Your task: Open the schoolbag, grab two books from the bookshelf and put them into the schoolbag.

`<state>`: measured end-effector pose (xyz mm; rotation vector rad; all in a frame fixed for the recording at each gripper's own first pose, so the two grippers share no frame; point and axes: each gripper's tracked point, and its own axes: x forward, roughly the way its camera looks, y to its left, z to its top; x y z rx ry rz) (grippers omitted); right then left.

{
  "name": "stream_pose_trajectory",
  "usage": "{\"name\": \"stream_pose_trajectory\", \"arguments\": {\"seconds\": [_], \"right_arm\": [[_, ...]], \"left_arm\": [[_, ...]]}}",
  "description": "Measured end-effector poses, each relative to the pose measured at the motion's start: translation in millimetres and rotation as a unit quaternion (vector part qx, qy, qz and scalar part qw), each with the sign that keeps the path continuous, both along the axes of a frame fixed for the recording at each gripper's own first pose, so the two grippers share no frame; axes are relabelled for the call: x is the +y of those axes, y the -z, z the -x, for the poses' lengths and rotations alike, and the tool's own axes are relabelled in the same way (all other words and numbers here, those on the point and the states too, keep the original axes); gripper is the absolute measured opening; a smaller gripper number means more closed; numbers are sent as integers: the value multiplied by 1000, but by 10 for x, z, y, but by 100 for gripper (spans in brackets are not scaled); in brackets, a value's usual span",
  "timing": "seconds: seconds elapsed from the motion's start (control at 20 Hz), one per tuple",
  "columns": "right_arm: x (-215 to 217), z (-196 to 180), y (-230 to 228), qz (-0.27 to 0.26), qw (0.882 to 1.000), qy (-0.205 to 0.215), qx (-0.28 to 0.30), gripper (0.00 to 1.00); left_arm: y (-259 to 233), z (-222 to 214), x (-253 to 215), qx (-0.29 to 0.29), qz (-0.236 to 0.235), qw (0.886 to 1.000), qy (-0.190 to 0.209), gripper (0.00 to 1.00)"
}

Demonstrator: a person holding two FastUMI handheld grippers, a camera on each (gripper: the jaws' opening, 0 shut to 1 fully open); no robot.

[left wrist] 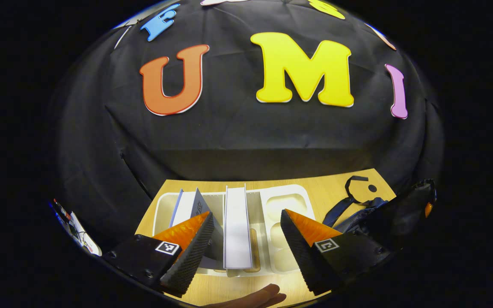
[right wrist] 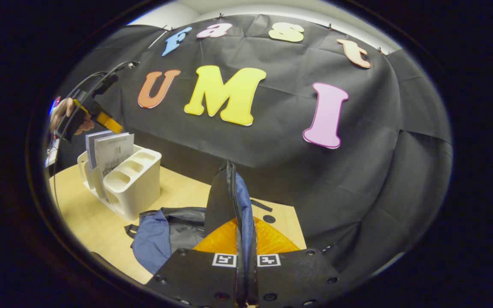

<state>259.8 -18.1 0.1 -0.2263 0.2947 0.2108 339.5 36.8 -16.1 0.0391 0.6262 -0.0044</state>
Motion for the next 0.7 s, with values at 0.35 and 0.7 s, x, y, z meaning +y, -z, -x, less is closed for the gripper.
{"name": "stream_pose_trajectory", "arguments": {"seconds": [0.35,0.7], "right_arm": [[-22,-2,83,-13,1000,-5,1,2],[-19,50,165,-15,1000,-7,-4,4]], "left_arm": [[499,-208,188,113,-34,993,-4,94],[794,-138,198,221,-33,975,9,67]]}}
